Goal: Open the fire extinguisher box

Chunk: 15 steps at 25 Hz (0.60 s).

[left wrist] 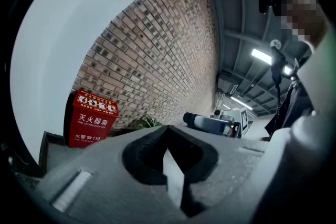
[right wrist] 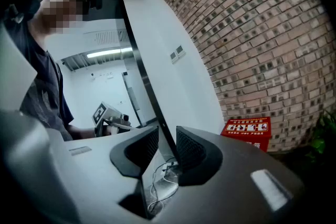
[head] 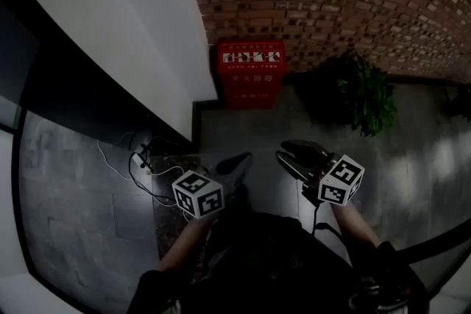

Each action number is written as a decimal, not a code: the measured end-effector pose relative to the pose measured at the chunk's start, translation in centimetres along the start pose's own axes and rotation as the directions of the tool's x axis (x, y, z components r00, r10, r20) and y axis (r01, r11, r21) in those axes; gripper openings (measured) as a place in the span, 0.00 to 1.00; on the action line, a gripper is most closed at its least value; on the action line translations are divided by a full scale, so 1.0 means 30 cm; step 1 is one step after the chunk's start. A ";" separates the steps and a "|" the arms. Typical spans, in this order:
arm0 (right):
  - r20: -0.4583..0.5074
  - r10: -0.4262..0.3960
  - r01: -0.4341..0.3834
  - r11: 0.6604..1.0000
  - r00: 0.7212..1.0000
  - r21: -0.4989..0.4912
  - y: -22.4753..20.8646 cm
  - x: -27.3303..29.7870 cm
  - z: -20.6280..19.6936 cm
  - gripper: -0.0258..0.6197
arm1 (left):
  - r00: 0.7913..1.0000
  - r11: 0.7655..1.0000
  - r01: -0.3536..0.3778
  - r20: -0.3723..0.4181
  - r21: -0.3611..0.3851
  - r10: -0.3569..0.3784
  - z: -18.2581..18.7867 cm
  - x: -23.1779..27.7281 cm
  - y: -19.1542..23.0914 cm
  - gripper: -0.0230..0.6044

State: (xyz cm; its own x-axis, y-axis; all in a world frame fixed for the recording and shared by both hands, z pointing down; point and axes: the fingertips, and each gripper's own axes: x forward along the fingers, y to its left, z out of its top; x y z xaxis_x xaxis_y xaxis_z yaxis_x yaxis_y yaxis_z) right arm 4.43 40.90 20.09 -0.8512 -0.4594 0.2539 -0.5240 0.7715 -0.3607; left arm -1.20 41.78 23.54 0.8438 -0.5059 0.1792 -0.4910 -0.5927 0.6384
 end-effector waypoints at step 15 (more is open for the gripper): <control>-0.212 -0.275 0.143 0.862 0.938 -0.485 -0.791 0.395 0.118 0.41 | 0.993 0.995 -0.066 -0.100 -0.073 0.058 0.251 0.442 0.526 0.04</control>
State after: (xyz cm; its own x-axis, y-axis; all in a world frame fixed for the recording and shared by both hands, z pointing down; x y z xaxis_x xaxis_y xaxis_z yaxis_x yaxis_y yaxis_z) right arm 6.69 15.59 28.48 -0.6478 -0.5495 0.5277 -0.5589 0.8135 0.1609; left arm 0.61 21.01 30.35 0.8310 -0.4746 0.2900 -0.5284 -0.5110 0.6780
